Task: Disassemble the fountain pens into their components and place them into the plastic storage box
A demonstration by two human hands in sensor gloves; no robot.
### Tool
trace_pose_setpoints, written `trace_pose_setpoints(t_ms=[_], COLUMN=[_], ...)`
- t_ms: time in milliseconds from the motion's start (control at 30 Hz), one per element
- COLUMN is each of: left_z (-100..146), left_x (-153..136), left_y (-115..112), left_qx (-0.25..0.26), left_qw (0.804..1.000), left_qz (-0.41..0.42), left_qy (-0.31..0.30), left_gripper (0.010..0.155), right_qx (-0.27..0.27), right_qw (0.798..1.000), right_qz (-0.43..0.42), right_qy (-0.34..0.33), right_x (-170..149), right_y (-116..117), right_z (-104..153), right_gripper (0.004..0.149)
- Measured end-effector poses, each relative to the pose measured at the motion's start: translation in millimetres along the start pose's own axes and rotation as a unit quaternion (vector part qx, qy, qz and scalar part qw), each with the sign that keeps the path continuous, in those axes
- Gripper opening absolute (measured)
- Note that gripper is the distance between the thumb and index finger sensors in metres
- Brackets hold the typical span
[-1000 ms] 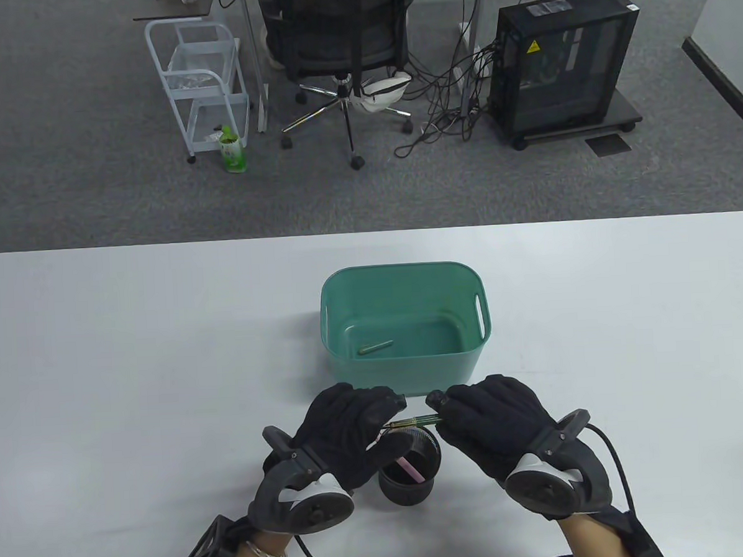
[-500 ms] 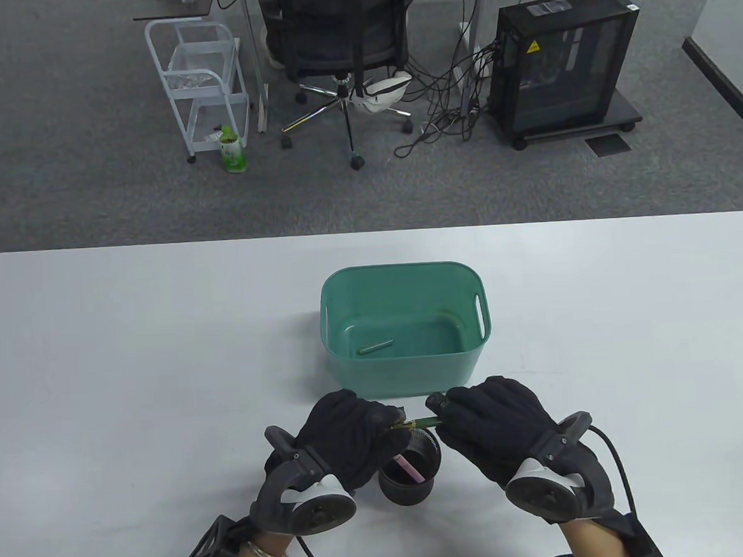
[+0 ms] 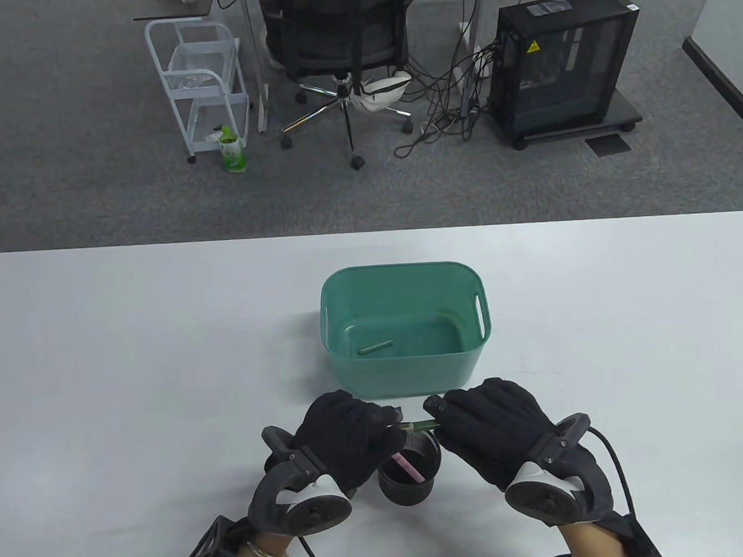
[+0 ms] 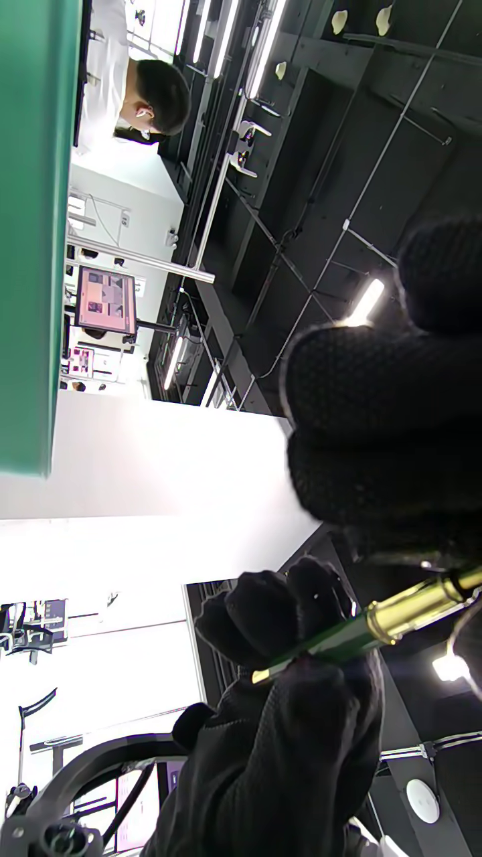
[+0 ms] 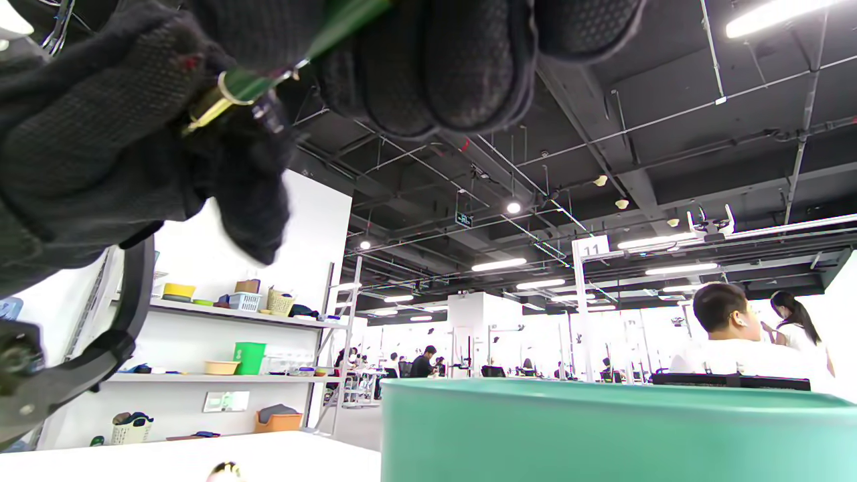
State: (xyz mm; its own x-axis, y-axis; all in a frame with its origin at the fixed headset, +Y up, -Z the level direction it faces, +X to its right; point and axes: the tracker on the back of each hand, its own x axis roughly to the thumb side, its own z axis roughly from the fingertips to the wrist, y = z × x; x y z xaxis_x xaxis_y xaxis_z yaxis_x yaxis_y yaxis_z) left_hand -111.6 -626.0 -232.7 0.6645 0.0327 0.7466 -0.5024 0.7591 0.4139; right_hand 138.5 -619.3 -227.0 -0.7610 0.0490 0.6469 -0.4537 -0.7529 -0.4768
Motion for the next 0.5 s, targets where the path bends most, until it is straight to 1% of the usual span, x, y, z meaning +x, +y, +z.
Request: trace_pose_setpoints(t_ms=[67, 133, 267, 400, 500], left_z=[0.3, 0.4, 0.3, 0.2, 0.0], left_x=[0.1, 0.7, 2.3, 3.6, 3.9], left_y=[0.4, 0.6, 0.5, 0.9, 0.9], left_qx=[-0.004, -0.004, -0.008, -0.003, -0.002], left_qw=[1.000, 1.000, 1.000, 1.000, 1.000], left_qz=[-0.002, -0.003, -0.012, -0.014, -0.014], left_qy=[-0.001, -0.003, -0.005, -0.008, -0.009], left_gripper=[0.062, 0.061, 0.056, 0.046, 0.045], right_qx=[-0.002, -0.003, -0.007, -0.008, -0.007], right_qw=[1.000, 1.000, 1.000, 1.000, 1.000], right_qz=[0.001, 0.003, 0.003, 0.005, 0.004], right_qy=[0.002, 0.004, 0.005, 0.005, 0.004], right_x=[-1.2, -1.7, -1.8, -1.6, -1.4], right_y=[-0.5, -1.0, -1.5, -1.8, -1.7], right_z=[0.2, 0.2, 0.4, 0.5, 0.6], right_gripper=[0.043, 0.043, 0.043, 0.043, 0.043])
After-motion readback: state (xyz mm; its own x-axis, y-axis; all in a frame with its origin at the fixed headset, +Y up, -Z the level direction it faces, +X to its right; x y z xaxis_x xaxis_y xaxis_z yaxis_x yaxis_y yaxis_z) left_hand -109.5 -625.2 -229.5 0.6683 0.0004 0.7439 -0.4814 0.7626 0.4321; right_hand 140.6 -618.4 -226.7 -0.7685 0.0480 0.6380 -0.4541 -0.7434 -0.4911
